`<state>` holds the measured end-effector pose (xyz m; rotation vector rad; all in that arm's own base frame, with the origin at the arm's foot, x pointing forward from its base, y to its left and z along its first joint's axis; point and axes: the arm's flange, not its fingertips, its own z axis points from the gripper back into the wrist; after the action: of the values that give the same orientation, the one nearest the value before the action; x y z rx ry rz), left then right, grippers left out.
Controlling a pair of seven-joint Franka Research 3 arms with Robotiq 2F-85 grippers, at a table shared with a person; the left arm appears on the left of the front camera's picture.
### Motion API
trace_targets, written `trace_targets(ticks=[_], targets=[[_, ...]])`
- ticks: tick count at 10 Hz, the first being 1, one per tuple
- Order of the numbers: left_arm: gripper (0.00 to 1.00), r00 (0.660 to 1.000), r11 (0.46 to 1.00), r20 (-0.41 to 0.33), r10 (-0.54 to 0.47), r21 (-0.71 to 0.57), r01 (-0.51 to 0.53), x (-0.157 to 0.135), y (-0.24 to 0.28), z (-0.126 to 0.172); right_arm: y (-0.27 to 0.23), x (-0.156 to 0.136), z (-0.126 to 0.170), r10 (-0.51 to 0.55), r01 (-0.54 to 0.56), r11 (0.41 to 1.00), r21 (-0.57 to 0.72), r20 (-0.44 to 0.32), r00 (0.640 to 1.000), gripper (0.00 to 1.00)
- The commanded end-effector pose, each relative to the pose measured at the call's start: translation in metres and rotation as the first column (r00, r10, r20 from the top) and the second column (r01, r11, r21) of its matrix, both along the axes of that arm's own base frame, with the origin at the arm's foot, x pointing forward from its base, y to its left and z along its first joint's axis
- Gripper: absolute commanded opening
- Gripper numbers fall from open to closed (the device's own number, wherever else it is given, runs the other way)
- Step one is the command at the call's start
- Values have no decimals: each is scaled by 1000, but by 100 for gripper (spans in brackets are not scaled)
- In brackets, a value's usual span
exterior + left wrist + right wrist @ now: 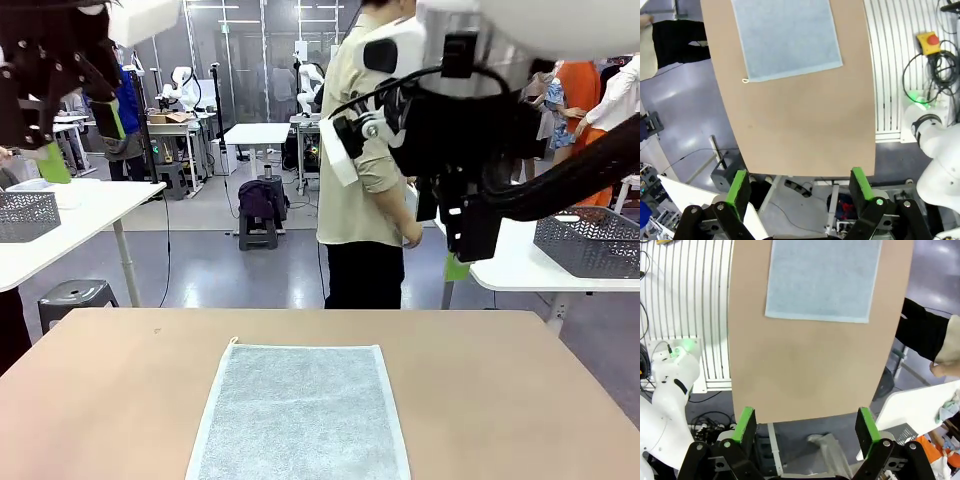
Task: Fold the towels and place them in the basket.
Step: When a person lays out a Towel with hook on the table, fold it in half twice.
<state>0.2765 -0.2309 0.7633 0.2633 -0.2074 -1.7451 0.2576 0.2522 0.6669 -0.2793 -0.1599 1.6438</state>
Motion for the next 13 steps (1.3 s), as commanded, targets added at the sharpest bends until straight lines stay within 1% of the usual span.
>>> trace_targets(ticks=[1,2,3,8,9,10,12,13], targets=[[100,999,998,38,35,-48,-34,-3,-1,-9,-4,6,-5,35,-35,999,23,-29,999,100],[100,998,997,38,59,-47,-57,-4,1,-9,-4,6,-4,28,-27,999,29,-33,999,100],[100,1000,1000,9,7,-10,-7,2,-2,-3,2,4,-4,1,-1,1000,1,-16,1000,100],[100,1000,1000,9,7,-10,-7,2,-2,-3,2,4,-4,1,-1,1000,1,-16,1000,100],[100,1000,1000,15,20,-16,-20,3,-3,-4,3,3,-3,-2,2,1000,0,-14,1000,100],[100,1000,1000,-22,9,-18,-9,19,-11,-17,5,17,-6,12,-13,1000,-8,-68,998,100],[100,997,996,-72,-34,-83,28,55,-25,-48,13,45,-25,34,-32,999,21,-116,993,100],[100,995,994,-88,-49,-104,40,65,-32,-62,16,54,-35,37,-33,999,34,-132,991,100]])
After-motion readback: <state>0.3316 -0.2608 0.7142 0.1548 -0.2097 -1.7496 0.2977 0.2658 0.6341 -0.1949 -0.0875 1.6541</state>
